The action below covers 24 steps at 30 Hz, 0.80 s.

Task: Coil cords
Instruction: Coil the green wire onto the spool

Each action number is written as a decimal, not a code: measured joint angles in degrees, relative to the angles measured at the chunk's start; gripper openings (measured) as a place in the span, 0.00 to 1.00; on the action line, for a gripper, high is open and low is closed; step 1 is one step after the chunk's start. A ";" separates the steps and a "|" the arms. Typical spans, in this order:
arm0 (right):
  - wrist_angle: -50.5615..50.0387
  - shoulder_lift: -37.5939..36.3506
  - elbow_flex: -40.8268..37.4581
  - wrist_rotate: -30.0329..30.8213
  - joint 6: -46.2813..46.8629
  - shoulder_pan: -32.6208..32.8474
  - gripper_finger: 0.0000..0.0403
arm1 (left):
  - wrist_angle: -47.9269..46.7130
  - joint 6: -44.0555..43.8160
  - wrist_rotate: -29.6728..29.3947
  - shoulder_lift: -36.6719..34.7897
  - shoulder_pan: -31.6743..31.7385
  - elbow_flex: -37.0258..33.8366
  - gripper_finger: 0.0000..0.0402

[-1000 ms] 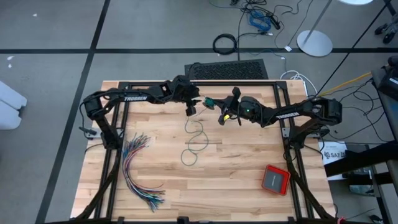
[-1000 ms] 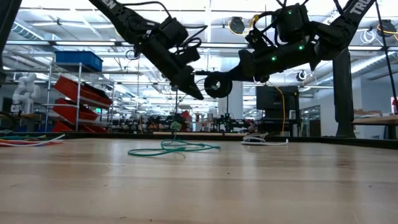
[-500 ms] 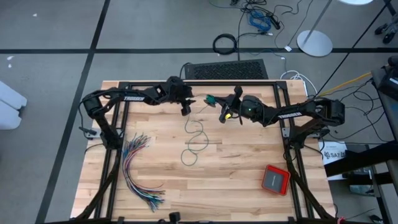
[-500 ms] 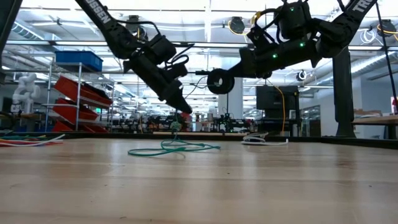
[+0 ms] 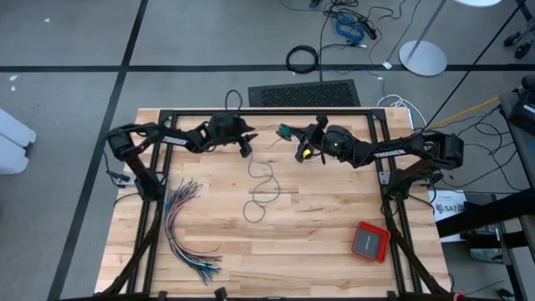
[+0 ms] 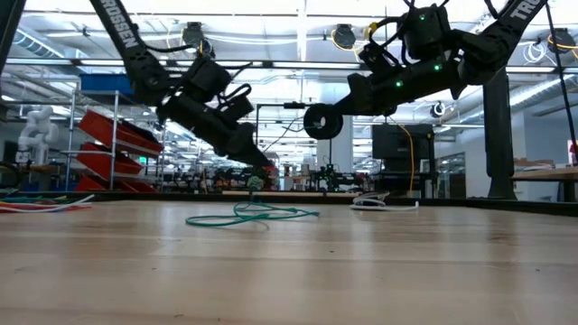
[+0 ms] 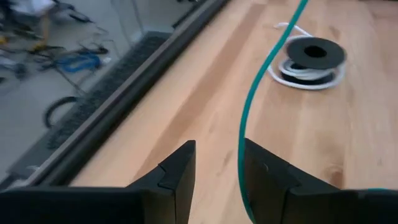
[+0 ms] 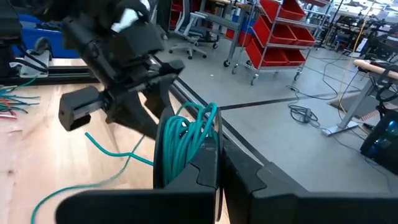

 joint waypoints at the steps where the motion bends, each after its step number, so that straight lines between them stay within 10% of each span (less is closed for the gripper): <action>1: -0.08 0.00 0.00 -0.08 0.00 -0.19 0.00 | 1.46 -0.22 -0.94 -0.44 0.02 -0.97 0.32; 10: 1.19 0.00 0.01 -0.32 -0.40 -1.39 0.00 | 9.17 -2.32 -6.67 -4.20 -0.11 -6.28 0.31; 24: 3.47 0.02 0.02 -1.96 0.18 -2.09 0.00 | 11.99 -3.03 -10.59 -1.51 -2.30 -6.24 0.01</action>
